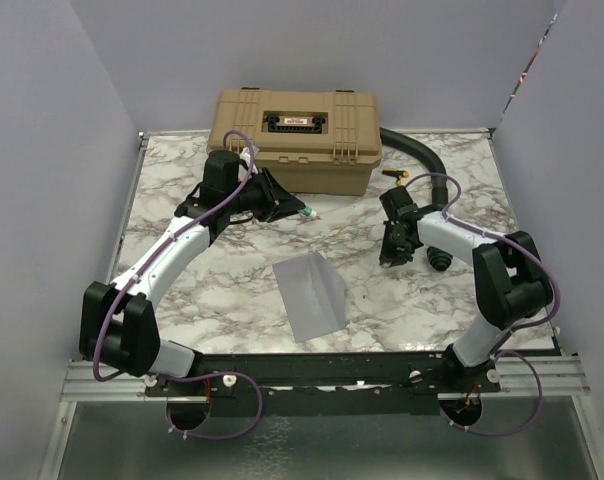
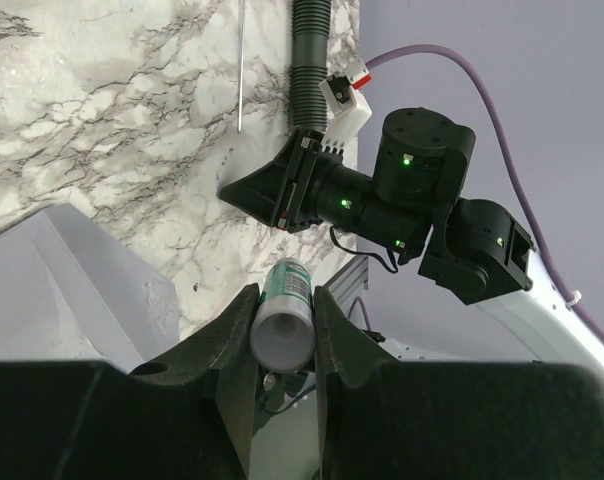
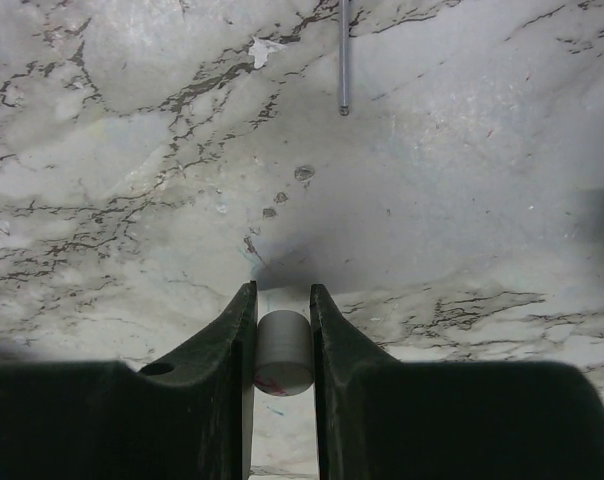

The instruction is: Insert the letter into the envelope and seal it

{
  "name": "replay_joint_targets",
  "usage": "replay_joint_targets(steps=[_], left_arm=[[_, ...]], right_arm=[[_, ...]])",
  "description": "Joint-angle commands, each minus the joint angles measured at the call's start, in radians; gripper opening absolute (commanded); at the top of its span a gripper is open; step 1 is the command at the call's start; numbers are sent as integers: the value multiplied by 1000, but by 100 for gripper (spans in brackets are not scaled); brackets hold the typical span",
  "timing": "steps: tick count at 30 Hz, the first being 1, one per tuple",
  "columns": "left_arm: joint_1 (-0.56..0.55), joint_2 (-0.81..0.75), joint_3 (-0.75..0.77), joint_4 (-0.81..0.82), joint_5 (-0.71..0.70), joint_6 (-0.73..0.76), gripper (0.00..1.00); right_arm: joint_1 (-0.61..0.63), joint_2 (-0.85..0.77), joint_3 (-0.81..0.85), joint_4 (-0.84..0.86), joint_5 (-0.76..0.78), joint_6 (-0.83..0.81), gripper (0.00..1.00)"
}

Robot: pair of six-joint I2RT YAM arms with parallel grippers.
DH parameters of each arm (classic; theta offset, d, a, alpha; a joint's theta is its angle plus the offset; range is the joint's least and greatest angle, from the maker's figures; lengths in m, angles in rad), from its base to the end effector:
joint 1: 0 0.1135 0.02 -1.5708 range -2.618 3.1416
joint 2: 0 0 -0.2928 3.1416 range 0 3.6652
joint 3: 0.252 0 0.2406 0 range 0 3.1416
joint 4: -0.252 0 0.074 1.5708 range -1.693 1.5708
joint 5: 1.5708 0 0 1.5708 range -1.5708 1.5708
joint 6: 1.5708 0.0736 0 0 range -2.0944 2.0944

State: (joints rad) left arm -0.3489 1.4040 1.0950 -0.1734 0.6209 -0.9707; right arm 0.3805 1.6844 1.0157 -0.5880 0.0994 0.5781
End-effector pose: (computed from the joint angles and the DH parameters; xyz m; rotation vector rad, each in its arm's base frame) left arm 0.2957 -0.1531 0.3264 -0.2714 2.2677 -1.4000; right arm 0.2986 0.1116 0.1670 0.2999 2.8005 0.0814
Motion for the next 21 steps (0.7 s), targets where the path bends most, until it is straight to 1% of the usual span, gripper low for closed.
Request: replay_joint_targets(steps=[1, 5, 6, 10, 11, 14, 21], left_arm=[[-2, 12, -15, -16, -14, 33, 0], [-2, 11, -18, -23, -12, 42, 0], [-3, 10, -19, -24, -13, 45, 0], [-3, 6, -21, -28, -8, 56, 0], [-2, 4, -21, -30, -8, 60, 0], [-2, 1, -24, -34, -9, 67, 0], [-3, 3, -27, -38, -5, 73, 0]], right_arm=[[6, 34, -3, -1, 38, 7, 11], [7, 71, 21, -37, 29, 6, 15], [7, 78, 25, -45, 29, 6, 18], [9, 79, 36, -66, 38, 6, 38], [9, 75, 38, -68, 39, 4, 41], [9, 67, 46, -73, 39, 0, 44], [10, 26, 72, -94, 32, -4, 45]])
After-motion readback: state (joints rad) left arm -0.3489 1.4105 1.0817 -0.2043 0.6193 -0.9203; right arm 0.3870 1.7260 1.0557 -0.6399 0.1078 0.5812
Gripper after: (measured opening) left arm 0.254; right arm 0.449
